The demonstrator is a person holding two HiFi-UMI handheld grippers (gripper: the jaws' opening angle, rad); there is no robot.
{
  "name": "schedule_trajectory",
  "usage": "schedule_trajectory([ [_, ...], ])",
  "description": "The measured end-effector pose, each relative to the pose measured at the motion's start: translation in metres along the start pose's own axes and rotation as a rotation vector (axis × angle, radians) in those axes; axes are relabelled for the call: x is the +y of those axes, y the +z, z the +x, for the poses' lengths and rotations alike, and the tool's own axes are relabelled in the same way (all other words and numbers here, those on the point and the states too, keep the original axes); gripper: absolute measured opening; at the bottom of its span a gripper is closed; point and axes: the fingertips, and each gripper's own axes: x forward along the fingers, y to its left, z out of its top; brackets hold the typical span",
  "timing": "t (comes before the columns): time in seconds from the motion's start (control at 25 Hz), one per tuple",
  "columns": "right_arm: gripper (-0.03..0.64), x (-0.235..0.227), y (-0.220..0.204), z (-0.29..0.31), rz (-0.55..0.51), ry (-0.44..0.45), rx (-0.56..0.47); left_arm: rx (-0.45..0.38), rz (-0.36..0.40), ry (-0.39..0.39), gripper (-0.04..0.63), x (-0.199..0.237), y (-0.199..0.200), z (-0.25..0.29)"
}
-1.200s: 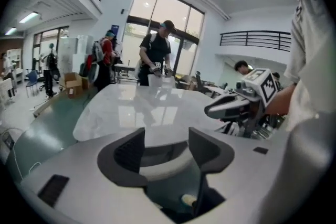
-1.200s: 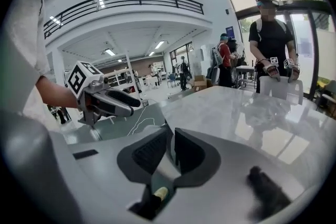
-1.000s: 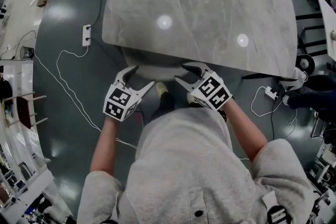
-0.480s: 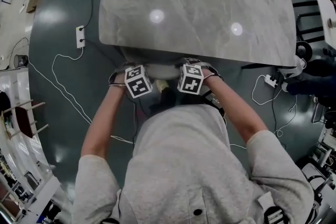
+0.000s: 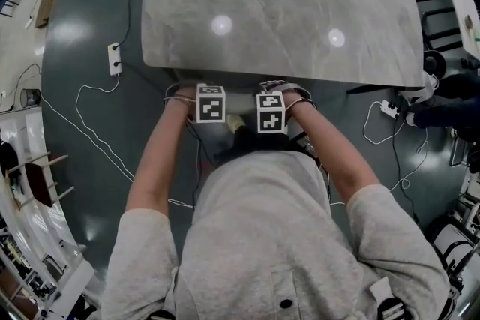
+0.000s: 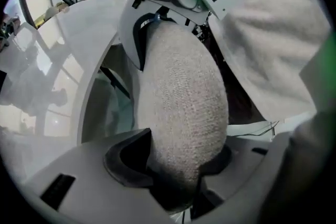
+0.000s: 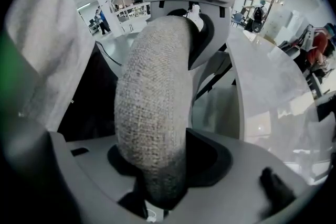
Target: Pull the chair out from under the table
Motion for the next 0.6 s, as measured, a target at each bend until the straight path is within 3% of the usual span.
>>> schedule_trajectory([
  [0.16,0.187,-0.0041,-0.0019,0.0003,-0.015,-0.04,0.007,-0.053,0.014,0.038,0.216,0.0031,0.0052,0.0002],
  [0.32,0.129,-0.0051,-0.0033,-0.0006,-0.055,-0.094,-0.008,-0.054,0.022,0.046,0.212,0.0033,0.0081,0.0021],
  [0.6,0.117,-0.0047,-0.0054,0.001,-0.079,-0.062,-0.008,-0.044,0.022,0.081,0.167,0.0061,0.0095,0.003],
])
